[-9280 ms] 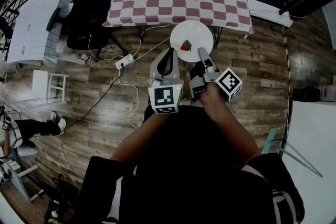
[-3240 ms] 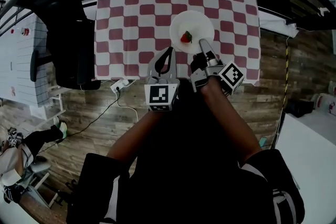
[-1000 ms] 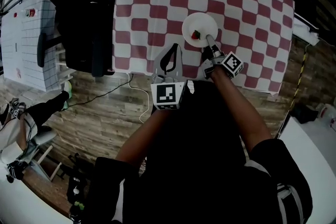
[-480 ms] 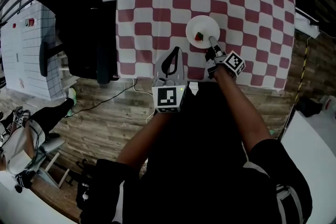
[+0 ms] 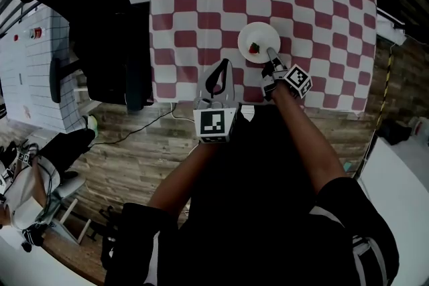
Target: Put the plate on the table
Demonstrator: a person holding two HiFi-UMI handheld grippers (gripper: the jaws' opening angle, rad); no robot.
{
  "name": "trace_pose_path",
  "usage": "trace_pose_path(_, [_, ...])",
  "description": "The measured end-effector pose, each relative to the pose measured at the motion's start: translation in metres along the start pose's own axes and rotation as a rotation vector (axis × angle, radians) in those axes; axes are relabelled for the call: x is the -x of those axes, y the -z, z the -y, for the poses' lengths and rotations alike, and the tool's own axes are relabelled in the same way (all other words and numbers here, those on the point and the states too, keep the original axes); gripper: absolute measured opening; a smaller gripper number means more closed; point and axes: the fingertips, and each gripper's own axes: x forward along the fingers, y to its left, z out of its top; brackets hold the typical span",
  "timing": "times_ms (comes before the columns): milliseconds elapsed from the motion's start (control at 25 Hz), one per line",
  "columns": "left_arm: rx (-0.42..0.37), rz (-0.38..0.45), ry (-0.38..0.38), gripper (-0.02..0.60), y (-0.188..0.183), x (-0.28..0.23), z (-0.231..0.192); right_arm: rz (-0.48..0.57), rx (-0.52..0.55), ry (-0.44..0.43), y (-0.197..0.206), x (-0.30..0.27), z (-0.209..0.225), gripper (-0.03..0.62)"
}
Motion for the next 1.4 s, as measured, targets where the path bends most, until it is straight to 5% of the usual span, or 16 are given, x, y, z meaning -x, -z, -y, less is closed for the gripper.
trace_pose_path(240, [-0.004, 0.008, 0.010, 0.009, -0.002, 0.001, -0.007, -0.003, 0.073, 0.130, 0.002, 0.001, 0.006, 0.037])
trace_pose_path(720, [0.019, 0.017, 0.010, 0.009, -0.006, -0.007, -0.016, 0.002, 0.154, 0.249, -0.006, 0.000, 0.007, 0.075])
trace_pose_path(1160, [-0.012, 0.038, 0.011, 0.011, -0.025, -0.024, -0.014, 0.074, 0.170, 0.288, -0.037, 0.012, 0.000, 0.164])
trace_pose_path(1400, [0.005, 0.037, 0.004, 0.011, -0.030, -0.027, -0.013, 0.071, 0.274, 0.285, -0.050, 0.019, -0.026, 0.160])
